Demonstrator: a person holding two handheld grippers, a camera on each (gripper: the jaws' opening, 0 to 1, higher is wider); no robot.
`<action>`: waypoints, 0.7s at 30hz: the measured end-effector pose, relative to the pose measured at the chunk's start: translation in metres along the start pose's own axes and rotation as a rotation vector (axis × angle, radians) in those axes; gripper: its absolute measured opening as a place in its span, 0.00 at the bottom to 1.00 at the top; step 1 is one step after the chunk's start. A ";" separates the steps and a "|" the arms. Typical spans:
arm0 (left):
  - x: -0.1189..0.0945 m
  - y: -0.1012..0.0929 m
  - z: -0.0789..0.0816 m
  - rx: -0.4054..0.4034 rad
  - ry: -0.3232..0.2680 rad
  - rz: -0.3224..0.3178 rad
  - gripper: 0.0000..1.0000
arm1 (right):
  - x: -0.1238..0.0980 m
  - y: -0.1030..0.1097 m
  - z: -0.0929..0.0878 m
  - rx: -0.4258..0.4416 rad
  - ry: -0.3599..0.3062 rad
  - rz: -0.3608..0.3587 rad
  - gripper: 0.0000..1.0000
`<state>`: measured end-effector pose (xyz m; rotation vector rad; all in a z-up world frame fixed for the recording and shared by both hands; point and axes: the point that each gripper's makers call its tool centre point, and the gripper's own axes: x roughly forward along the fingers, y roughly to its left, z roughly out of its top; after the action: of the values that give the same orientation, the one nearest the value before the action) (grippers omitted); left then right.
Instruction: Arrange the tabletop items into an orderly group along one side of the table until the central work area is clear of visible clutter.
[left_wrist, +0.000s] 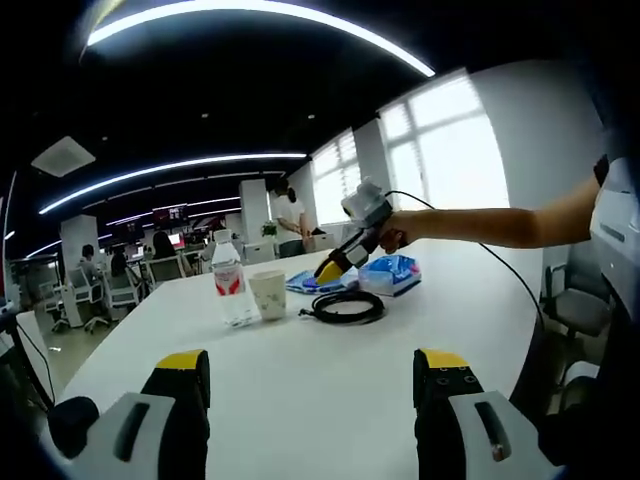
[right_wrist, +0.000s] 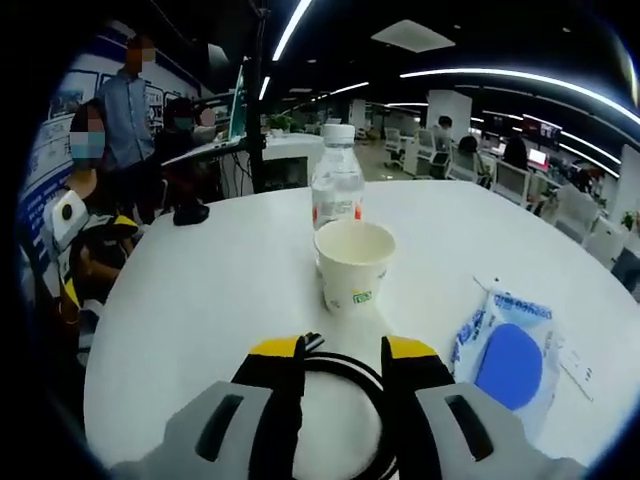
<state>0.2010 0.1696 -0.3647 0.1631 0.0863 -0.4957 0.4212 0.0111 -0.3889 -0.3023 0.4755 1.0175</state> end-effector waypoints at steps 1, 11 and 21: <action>0.000 0.000 0.000 -0.001 -0.001 -0.001 0.83 | -0.001 0.001 0.001 0.011 -0.008 0.004 0.28; 0.004 -0.011 0.002 0.002 -0.003 -0.021 0.83 | -0.020 -0.001 -0.005 -0.006 -0.009 -0.031 0.28; 0.008 -0.021 0.004 0.003 -0.010 -0.046 0.83 | -0.039 0.004 -0.004 0.007 -0.036 -0.046 0.28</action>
<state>0.1979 0.1473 -0.3641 0.1622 0.0799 -0.5420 0.3998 -0.0171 -0.3722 -0.2867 0.4380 0.9746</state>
